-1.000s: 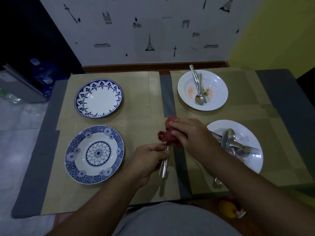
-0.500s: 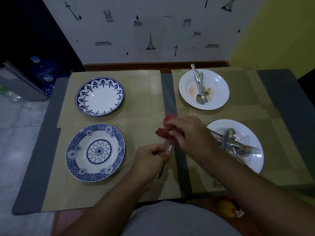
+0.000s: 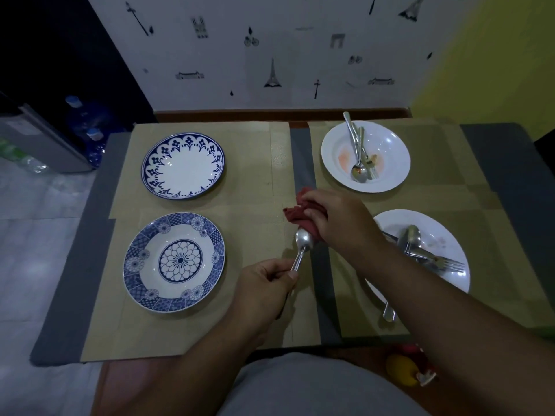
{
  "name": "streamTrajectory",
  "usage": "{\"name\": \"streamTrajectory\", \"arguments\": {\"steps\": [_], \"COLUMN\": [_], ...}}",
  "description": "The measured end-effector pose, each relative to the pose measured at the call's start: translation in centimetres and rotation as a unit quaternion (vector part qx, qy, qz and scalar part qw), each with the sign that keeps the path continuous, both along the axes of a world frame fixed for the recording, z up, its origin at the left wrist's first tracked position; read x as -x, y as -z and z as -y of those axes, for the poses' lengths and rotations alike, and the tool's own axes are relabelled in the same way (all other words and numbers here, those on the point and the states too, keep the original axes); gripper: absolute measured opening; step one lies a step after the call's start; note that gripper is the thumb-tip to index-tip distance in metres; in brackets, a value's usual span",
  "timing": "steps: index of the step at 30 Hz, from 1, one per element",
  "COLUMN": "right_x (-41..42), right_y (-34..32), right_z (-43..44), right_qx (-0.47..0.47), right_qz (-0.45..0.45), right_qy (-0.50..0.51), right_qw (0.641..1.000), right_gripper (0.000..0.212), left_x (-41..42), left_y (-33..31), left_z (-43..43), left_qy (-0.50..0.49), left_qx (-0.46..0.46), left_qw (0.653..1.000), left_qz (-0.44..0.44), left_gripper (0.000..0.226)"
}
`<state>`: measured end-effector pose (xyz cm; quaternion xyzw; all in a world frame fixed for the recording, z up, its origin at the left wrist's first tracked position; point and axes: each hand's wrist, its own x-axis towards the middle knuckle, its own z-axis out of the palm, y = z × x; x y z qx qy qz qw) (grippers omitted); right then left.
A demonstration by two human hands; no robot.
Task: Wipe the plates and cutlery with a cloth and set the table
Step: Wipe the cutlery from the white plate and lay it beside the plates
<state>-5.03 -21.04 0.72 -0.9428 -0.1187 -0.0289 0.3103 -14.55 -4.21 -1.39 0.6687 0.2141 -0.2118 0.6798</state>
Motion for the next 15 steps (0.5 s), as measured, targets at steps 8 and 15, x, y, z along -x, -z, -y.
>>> {"name": "streamTrajectory", "arguments": {"steps": [8,15], "right_x": [0.9,1.8], "right_y": [0.9,1.0], "right_z": [1.2,1.0], "right_qx": [0.009,-0.002], "right_qz": [-0.026,-0.023], "right_qy": [0.005,0.010], "right_qw": [1.000,1.000], "right_gripper": [0.029,0.031], "left_x": [0.0,-0.6], "left_y": [0.6,2.5], "left_z": [-0.1,-0.1], "left_qy": [-0.041,-0.063], "left_qx": [-0.010,-0.044], "left_qw": [0.999,0.996], "left_qz": [-0.032,-0.038], "left_gripper": [0.011,0.018]}}
